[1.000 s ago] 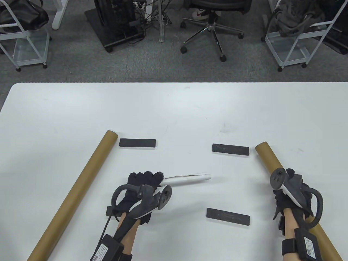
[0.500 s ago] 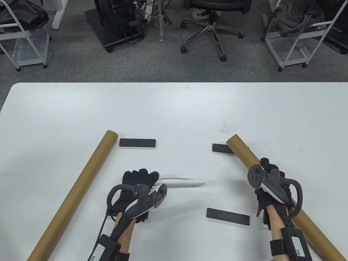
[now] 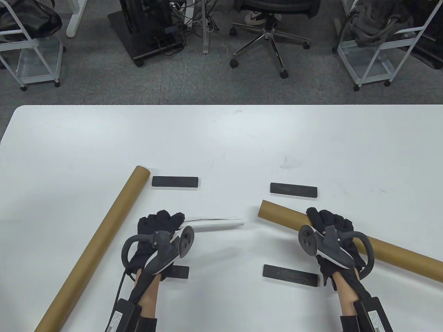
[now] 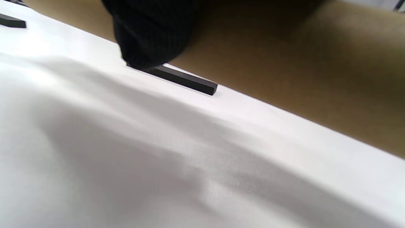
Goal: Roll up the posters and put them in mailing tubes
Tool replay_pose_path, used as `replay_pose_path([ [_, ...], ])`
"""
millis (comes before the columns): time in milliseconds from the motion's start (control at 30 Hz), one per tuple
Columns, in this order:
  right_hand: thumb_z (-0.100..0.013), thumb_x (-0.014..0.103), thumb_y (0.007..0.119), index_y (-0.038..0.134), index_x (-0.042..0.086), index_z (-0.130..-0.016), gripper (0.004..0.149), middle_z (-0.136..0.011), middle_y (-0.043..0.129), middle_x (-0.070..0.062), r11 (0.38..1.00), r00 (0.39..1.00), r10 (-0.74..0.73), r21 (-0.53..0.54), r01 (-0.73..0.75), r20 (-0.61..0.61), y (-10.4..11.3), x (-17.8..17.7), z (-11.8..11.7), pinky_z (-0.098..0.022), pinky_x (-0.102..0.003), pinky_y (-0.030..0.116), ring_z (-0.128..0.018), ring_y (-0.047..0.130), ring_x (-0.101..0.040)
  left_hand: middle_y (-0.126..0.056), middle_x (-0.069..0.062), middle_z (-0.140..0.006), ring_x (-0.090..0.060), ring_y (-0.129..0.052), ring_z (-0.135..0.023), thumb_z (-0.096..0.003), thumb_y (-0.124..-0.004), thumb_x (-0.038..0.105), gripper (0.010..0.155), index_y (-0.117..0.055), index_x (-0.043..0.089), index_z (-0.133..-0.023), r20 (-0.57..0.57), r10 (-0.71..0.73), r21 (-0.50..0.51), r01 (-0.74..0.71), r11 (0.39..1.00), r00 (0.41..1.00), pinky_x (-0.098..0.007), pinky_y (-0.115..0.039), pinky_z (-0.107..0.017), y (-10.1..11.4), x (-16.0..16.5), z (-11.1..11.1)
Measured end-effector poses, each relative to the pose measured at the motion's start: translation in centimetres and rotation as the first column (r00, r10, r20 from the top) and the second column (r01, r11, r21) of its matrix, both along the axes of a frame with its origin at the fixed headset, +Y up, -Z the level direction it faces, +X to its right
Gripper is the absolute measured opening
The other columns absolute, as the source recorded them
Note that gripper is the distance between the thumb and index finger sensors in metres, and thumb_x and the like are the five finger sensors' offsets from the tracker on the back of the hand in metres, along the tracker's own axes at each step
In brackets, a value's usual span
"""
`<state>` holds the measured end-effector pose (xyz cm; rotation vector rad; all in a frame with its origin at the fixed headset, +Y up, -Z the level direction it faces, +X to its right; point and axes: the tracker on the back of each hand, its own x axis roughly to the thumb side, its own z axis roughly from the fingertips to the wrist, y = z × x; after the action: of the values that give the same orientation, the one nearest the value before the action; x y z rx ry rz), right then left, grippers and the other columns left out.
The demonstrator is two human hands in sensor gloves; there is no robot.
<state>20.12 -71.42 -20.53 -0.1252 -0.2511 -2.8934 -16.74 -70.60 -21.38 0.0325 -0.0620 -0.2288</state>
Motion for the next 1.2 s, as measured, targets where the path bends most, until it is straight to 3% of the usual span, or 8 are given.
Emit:
replay_pose_path([
  [367, -0.046, 0.026, 0.076, 0.031, 0.017, -0.112, 0.080, -0.115, 0.052, -0.016, 1.000, 0.995, 0.008, 0.026, -0.005, -0.097, 0.5, -2.1, 1.1, -0.072, -0.070, 0.055, -0.099, 0.065, -0.051, -0.081, 0.003, -0.103, -0.028, -0.088, -0.091, -0.0468, -0.068, 0.042, 0.054, -0.067, 0.045, -0.101, -0.004, 0.005, 0.013, -0.005, 1.000, 1.000, -0.055, -0.070, -0.078, -0.1, -0.1, 0.2],
  [700, -0.047, 0.028, 0.075, 0.031, 0.018, -0.112, 0.079, -0.115, 0.052, -0.014, 0.999, 0.989, -0.029, 0.027, 0.033, -0.144, 0.6, -2.7, 1.5, -0.072, -0.069, 0.055, -0.099, 0.065, -0.050, -0.081, 0.005, -0.102, -0.026, -0.089, -0.092, -0.0464, -0.069, 0.042, 0.054, -0.067, 0.046, -0.100, 0.067, 0.009, 0.040, -0.012, 0.999, 0.998, -0.054, -0.070, -0.078, 0.2, 0.9, 0.6],
  [800, -0.047, 0.028, 0.075, 0.031, 0.019, -0.112, 0.079, -0.115, 0.052, -0.013, 0.999, 0.985, -0.043, 0.026, 0.048, -0.167, 0.8, -3.1, 1.7, -0.072, -0.069, 0.055, -0.099, 0.065, -0.049, -0.080, 0.004, -0.104, -0.028, -0.088, -0.094, -0.0468, -0.068, 0.043, 0.054, -0.066, 0.046, -0.101, 0.094, 0.007, 0.006, -0.007, 1.000, 0.996, -0.055, -0.070, -0.078, 0.4, 1.6, 0.7],
  [1100, -0.047, 0.029, 0.074, 0.030, 0.019, -0.112, 0.079, -0.115, 0.052, -0.013, 0.991, 0.968, -0.110, 0.051, 0.124, -0.225, 1.9, -4.7, 2.6, -0.072, -0.068, 0.056, -0.099, 0.065, -0.049, -0.081, 0.003, -0.104, -0.030, -0.087, -0.095, -0.0480, -0.067, 0.044, 0.056, -0.065, 0.043, -0.104, 0.206, -0.008, 0.053, -0.003, 0.999, 0.978, -0.056, -0.069, -0.078, 1.7, 5.3, 2.0],
  [1200, -0.048, 0.029, 0.075, 0.031, 0.019, -0.112, 0.079, -0.115, 0.053, -0.013, 0.986, 0.961, -0.143, 0.054, 0.160, -0.235, 2.5, -4.7, 2.9, -0.072, -0.068, 0.056, -0.099, 0.066, -0.049, -0.082, 0.004, -0.103, -0.029, -0.088, -0.094, -0.0486, -0.065, 0.045, 0.057, -0.065, 0.039, -0.105, 0.195, 0.127, -0.010, -0.127, 0.992, 0.973, -0.056, -0.069, -0.078, 1.8, 5.5, 2.0],
])
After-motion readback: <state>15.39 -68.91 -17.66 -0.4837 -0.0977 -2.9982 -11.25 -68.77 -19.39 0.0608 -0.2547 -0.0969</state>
